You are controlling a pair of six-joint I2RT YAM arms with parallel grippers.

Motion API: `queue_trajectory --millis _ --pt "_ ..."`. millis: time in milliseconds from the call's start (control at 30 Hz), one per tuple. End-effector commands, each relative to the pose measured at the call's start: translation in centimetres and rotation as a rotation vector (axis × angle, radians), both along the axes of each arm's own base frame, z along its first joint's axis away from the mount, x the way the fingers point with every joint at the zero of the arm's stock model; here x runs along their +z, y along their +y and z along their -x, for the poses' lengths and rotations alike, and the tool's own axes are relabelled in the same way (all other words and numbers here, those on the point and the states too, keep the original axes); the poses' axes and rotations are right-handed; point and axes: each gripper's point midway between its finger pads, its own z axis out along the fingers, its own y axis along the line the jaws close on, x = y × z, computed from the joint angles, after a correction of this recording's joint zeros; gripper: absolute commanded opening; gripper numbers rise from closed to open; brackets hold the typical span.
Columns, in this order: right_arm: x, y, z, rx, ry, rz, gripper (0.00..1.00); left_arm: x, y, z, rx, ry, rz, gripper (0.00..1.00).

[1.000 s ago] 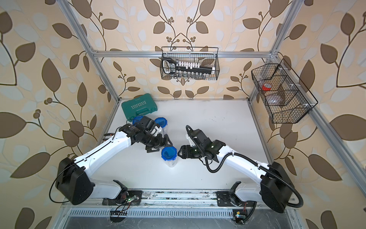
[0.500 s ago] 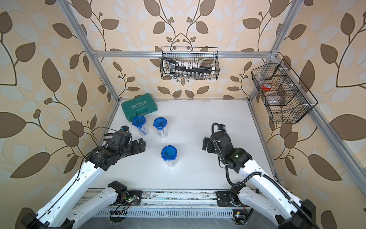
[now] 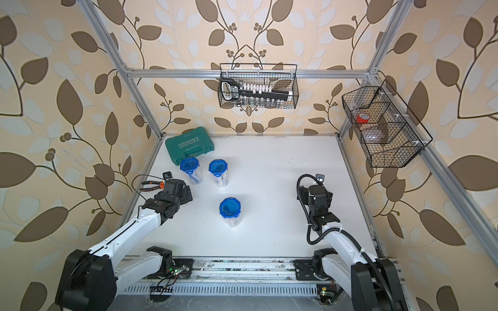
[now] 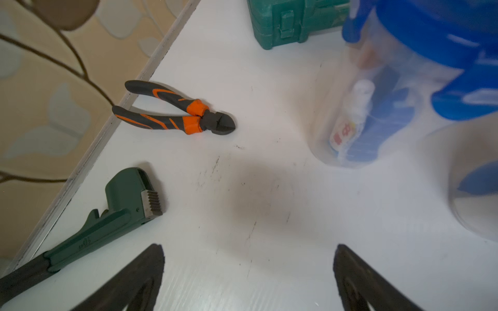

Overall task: Pack away toiletry kits
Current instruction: Reset both arms

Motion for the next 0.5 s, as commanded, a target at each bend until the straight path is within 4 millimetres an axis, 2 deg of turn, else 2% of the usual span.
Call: queue_trajectory --millis 0,133,233,300,367,467 --pt "4.1 -0.1 -3.1 0.036 -0.197 0.053 1.00 1.7 0.5 -3.0 -0.038 -0.180 -0.042 0.99" --pt "2.0 -0.4 -3.7 0.042 -0.164 0.059 1.00 0.2 0.9 -5.0 -0.032 -0.180 -0.050 0.99" --pt "1.9 -0.1 -4.4 0.079 -0.176 0.064 1.00 0.4 0.9 -6.8 -0.057 -0.190 -0.090 0.99" --pt "2.1 0.3 -5.0 0.112 -0.192 0.077 1.00 0.6 1.6 -7.6 -0.045 -0.214 -0.092 0.99" --pt "1.6 -0.1 -5.7 0.114 -0.165 0.049 1.00 0.7 1.7 -8.3 -0.070 -0.273 -0.059 0.99" --pt "1.1 -0.1 -6.6 0.133 -0.140 0.016 1.00 -1.1 1.2 -8.7 -0.117 -0.255 -0.038 0.99"
